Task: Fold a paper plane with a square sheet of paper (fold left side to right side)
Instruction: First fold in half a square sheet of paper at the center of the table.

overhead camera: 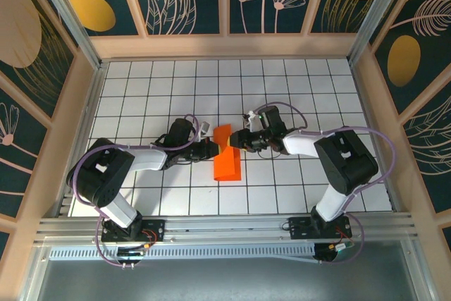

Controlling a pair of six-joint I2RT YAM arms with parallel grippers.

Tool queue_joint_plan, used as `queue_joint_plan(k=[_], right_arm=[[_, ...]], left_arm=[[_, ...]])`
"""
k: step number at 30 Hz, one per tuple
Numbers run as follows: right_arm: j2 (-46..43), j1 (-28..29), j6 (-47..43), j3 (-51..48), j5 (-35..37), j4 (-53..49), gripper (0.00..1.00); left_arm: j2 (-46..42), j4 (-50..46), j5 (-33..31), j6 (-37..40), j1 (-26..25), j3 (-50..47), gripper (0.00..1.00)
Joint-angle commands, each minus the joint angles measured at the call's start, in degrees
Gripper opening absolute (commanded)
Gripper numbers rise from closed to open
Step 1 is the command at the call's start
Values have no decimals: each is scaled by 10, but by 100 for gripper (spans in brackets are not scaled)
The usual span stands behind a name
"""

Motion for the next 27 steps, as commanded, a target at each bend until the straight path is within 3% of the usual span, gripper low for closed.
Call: queue_joint_plan(k=[1,6,12,19,22,27], right_arm=[[10,12,3,13,-20,23,40],[8,16,4,6,-22,22,27],[2,16,-7,3,7,-10,0],[6,16,-14,9,56,-55,0],[10,16,-13,10,68,-64,0],[15,18,-9,9,69,-61,0]], left_arm=[[5,18,6,-6,-4,-6,1],[6,29,6,-14,-5,-8,4],[-22,24,-30,-19,-5,-12,19],[-89,-46,-136,-11,-5,-16,44],[-89,-78,-159,-3,-5,-10,47],[-59,-78,-136,-2,-6,-2,50]])
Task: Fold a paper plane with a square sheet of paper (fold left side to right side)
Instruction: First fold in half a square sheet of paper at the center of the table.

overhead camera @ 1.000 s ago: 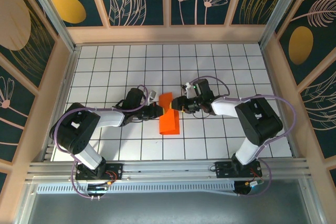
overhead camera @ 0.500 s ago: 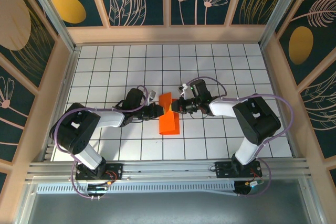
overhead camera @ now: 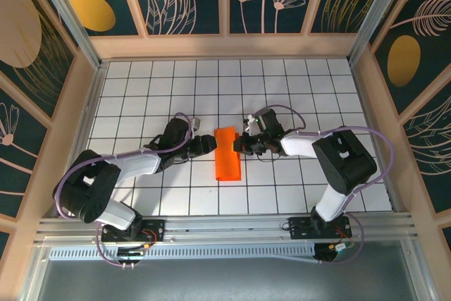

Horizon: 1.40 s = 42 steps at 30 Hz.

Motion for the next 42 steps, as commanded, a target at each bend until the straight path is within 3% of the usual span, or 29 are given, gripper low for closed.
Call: queue_joint_plan(k=[1,15,22,32,42], right_arm=[[12,5,-7,8,15,-11,0],[12,9,-12,9,27,-25,0],[14,10,-12,9,29,-28,1],[-14,11,-12,6,52,-47,16],[-97,-7,-39,1,169,-136,39]], left_arm=[[23,-24,2,9,-6,13,51],[91,-46,-9,16,-38,54,56],[113,-92,-37,32,-53,75,52],[158,-136,-70,43,-76,100,43],[188,-161,-86,47,-91,115,44]])
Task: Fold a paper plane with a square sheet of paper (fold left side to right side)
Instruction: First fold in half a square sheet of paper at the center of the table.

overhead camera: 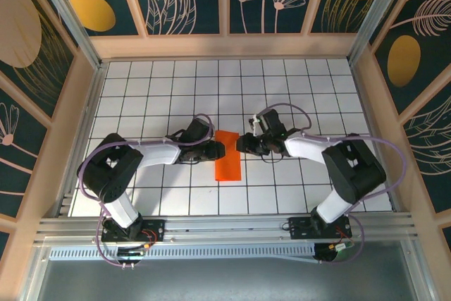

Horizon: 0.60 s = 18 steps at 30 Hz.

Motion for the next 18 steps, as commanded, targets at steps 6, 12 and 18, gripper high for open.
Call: queue_joint_plan(k=[6,12,18], right_arm=[[-69,-32,-23,-9,67,-52,42],[-83,-46,-31,-13,68,-58,42],[-86,-49,-32,-18,63,-57,42]], left_arm=[[78,-20,0,7,-24,5,46],[96,-30,-8,7,-34,19,48],[109,-35,-9,8,-40,30,49]])
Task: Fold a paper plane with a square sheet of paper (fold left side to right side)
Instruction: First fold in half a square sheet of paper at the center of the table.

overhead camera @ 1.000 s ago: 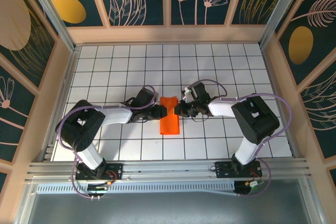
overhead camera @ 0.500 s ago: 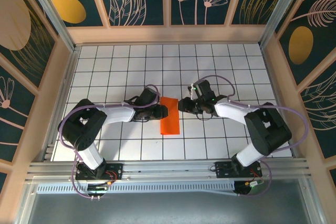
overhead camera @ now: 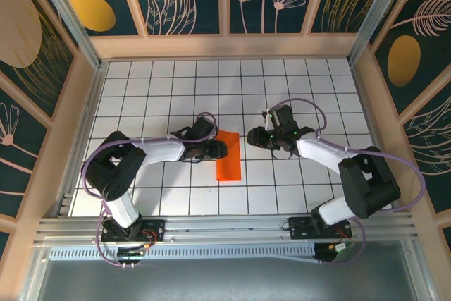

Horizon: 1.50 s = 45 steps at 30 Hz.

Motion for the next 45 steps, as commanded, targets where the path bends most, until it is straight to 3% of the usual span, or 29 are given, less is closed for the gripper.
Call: queue_joint_plan(k=[1,36,45], right_arm=[[-13,-4,-11,-9,3,-10,42],[15,4,3,-24,-60,36,40],[58,26,36,-23,-132,100,23]], left_arm=[[89,25,17,7,-26,-13,49],[112,-2,9,23,-32,9,50],[111,-6,5,22,-32,7,50]])
